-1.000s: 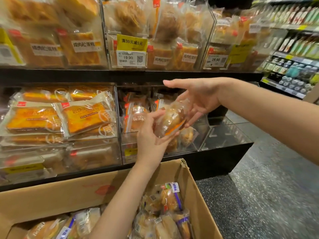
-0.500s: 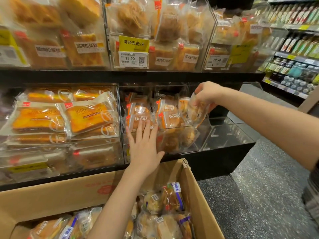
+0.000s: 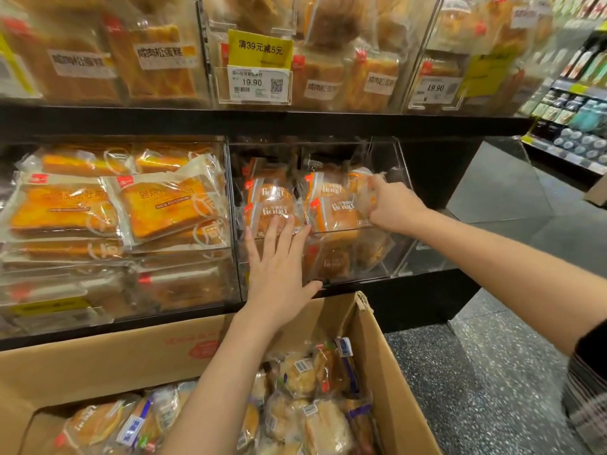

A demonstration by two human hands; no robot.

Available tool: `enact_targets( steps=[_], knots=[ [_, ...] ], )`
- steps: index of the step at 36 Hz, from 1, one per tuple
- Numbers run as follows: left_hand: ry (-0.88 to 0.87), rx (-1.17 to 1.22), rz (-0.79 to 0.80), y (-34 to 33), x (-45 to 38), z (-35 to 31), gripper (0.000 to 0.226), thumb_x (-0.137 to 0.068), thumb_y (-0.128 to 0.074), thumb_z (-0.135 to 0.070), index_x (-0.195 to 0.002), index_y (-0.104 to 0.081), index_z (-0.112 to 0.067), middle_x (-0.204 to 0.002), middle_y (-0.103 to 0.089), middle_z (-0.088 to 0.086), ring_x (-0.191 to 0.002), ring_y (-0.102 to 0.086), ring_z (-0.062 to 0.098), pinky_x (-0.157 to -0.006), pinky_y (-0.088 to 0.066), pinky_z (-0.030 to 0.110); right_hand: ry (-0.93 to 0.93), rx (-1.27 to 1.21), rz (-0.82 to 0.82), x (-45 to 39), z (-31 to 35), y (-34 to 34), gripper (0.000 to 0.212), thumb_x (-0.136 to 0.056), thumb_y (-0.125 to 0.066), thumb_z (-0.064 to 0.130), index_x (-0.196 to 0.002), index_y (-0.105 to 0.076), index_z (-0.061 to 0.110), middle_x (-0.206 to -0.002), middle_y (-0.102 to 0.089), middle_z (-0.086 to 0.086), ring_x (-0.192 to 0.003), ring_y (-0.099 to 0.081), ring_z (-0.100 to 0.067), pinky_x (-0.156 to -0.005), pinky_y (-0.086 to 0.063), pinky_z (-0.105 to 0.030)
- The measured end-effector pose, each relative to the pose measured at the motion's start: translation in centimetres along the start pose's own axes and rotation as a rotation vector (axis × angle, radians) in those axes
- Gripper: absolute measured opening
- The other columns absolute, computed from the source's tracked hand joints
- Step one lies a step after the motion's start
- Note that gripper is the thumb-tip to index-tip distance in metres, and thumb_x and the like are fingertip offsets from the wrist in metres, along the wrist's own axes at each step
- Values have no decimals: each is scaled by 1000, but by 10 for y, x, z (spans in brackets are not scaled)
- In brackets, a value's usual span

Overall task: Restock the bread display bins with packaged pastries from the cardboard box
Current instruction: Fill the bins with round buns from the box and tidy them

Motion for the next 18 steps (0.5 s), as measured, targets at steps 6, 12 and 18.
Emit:
enact_targets(
  steps=[6,12,18],
  knots=[
    [-5,-7,-11,-1,0,1,89,-87,-56,-56,-152,-3,-28,-161,6,1,-146,18,21,-98,37,48,67,494,-104,5,10,-4,61,-98,-44,28,-152,-20,11,-157,-14,-18,-145,-13,-32,-116,-19,-42],
    [-17,-65,39,-4,2,0,100,-85,-53,-61,-151,13,-26,-159,21,2,-143,27,23,-101,33,50,51,169,52,11,-13,-37,69,-102,-11,48,-152,1,3,-160,10,-16,-148,7,-25,-121,-2,-35],
    [-76,-66,139,1,6,-1,103,-89,-54,-55,-150,20,-19,-157,26,3,-143,28,21,-111,23,49,-9,191,-47,25,-7,-20,71,-102,-18,50,-153,2,4,-160,11,-15,-148,9,-26,-120,1,-37]
  ],
)
Point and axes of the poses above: each hand's wrist, its own x-axis away from the middle knuckle, its own y-axis out of the back of the hand, z = x × y, the point moved 10 cm from there along -x, towards the middle knuckle
